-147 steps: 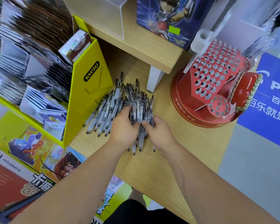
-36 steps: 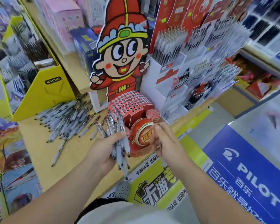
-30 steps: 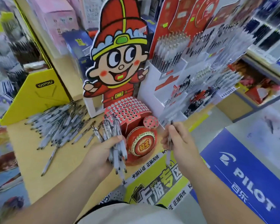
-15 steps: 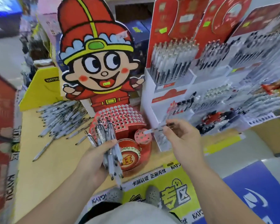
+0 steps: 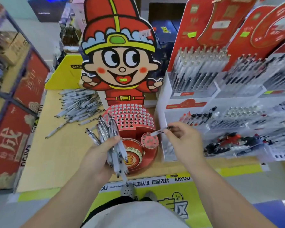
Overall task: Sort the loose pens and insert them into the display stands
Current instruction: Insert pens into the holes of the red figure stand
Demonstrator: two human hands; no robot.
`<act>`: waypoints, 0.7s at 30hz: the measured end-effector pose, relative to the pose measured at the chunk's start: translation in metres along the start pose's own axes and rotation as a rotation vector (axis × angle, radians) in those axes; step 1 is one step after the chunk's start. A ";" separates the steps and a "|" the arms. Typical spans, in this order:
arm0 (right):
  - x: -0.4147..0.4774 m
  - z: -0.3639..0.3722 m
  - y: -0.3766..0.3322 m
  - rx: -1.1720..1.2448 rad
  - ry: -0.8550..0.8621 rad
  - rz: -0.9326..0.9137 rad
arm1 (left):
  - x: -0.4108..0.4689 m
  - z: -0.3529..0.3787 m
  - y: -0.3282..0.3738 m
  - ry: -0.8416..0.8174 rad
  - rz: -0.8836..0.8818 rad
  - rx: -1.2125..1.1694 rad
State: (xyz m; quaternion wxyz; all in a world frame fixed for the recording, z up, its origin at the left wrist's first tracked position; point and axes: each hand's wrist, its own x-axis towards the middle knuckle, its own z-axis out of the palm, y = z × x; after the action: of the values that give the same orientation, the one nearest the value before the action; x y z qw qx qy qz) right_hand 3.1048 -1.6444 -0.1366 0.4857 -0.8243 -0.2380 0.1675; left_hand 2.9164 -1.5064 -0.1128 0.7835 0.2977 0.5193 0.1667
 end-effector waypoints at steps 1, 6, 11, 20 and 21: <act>0.002 0.004 -0.001 -0.024 -0.005 -0.012 | 0.004 -0.003 0.001 0.002 0.002 0.003; 0.011 0.021 -0.008 -0.239 -0.027 -0.108 | 0.022 -0.015 0.009 -0.035 -0.008 0.029; 0.017 0.035 -0.011 -0.343 -0.034 -0.159 | 0.037 -0.018 0.015 -0.104 -0.029 0.067; 0.031 0.045 -0.020 -0.467 -0.066 -0.215 | 0.049 -0.020 0.023 -0.206 -0.016 0.109; 0.033 0.045 -0.020 -0.482 -0.078 -0.222 | 0.049 -0.020 0.024 -0.214 -0.009 0.110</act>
State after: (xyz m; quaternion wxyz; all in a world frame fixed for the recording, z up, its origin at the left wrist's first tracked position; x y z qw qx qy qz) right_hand 3.1045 -1.5858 -0.1411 0.2814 -0.8778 -0.3786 0.0832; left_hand 2.9190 -1.4542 -0.1383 0.8176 0.3539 0.4426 0.1017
